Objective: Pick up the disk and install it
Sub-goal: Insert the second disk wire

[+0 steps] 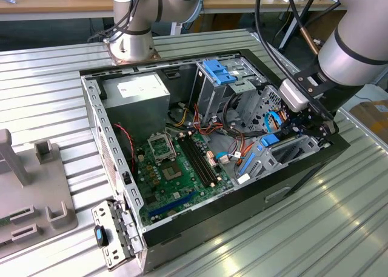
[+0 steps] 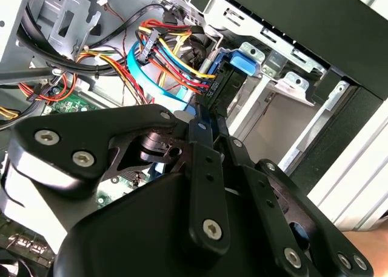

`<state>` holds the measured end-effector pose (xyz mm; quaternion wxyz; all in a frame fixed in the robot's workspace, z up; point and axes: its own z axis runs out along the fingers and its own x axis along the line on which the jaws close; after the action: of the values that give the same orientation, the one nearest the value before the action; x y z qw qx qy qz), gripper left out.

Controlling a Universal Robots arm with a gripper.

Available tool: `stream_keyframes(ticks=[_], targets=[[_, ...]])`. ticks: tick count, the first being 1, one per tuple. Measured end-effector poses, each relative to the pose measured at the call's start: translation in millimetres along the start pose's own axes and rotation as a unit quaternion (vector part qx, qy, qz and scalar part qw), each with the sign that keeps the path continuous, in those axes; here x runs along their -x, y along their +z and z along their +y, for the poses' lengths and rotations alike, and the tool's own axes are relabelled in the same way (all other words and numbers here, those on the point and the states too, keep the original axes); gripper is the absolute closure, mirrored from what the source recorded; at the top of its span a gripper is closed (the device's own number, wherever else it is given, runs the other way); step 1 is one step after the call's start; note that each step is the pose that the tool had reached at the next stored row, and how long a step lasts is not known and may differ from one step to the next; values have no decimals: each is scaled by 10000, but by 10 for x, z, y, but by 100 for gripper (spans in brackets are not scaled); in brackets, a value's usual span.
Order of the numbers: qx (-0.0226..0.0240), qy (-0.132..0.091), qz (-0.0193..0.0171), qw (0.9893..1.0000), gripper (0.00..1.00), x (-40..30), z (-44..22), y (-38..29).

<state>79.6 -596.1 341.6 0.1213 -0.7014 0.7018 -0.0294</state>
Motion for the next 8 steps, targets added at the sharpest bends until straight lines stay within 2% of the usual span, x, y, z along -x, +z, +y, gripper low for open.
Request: stream_keyframes(ticks=[8], targets=[[-2, 16, 4, 10000, 84, 1, 45, -10]])
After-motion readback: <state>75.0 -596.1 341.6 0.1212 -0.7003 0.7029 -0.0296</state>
